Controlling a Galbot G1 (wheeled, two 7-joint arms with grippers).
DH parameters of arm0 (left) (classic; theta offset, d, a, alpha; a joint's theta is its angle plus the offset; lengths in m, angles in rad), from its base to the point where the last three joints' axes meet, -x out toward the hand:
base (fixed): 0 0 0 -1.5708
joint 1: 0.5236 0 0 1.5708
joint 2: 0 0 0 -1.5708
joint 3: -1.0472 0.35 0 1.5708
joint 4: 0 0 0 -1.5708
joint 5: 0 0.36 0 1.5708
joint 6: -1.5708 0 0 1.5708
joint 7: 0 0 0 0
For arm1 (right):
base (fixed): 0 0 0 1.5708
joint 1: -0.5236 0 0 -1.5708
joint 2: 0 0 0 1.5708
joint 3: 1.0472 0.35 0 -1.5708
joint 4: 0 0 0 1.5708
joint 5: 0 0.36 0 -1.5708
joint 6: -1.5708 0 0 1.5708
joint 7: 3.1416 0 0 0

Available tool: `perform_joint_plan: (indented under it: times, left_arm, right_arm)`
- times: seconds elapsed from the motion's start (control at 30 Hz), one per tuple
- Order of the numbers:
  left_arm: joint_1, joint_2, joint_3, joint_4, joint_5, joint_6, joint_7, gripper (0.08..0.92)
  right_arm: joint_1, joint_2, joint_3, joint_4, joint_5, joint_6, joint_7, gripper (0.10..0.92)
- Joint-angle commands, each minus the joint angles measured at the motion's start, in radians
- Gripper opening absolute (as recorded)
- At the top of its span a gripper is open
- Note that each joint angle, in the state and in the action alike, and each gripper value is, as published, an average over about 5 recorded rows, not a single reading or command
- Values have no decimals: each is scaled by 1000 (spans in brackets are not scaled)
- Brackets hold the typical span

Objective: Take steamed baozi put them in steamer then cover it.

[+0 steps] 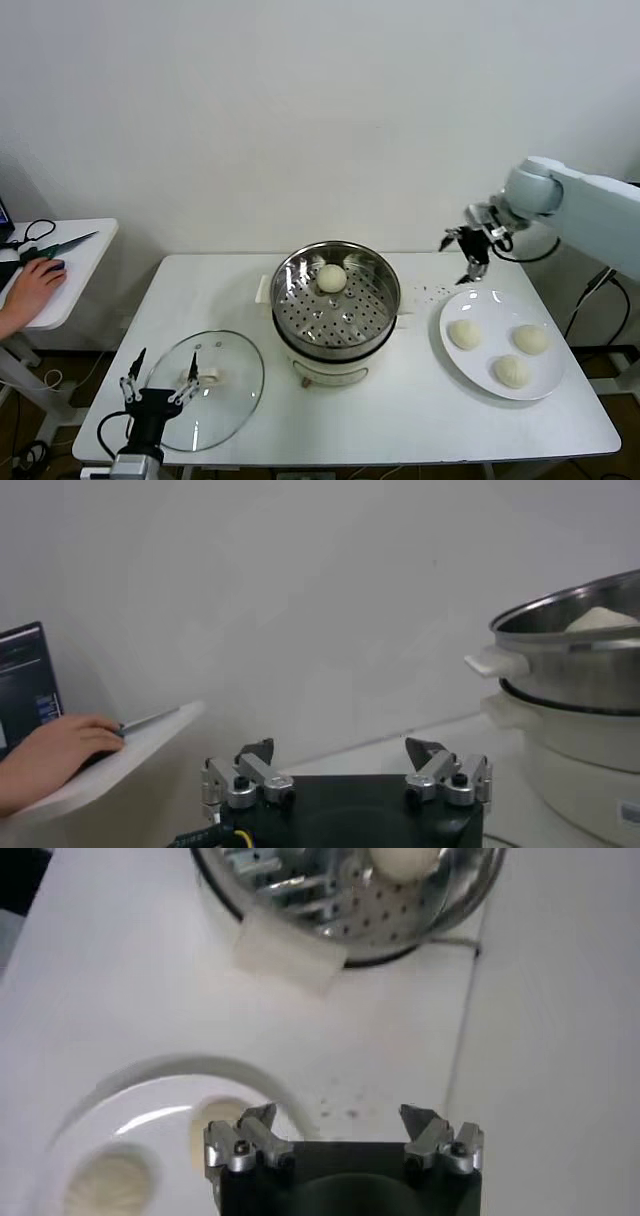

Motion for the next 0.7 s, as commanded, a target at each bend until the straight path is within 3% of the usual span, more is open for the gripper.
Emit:
perform_joint_plan:
  times: [0.03, 0.7]
  left_arm:
    - [12, -4, -1, -4, -2, 0, 0, 823]
    - [25, -5, -5, 2, -9, 8, 1, 823]
  right_arm:
    - [-298, -63, 199, -83, -114, -33, -12, 823]
    - [-470, 64, 339, -239, -199, 5, -2, 823]
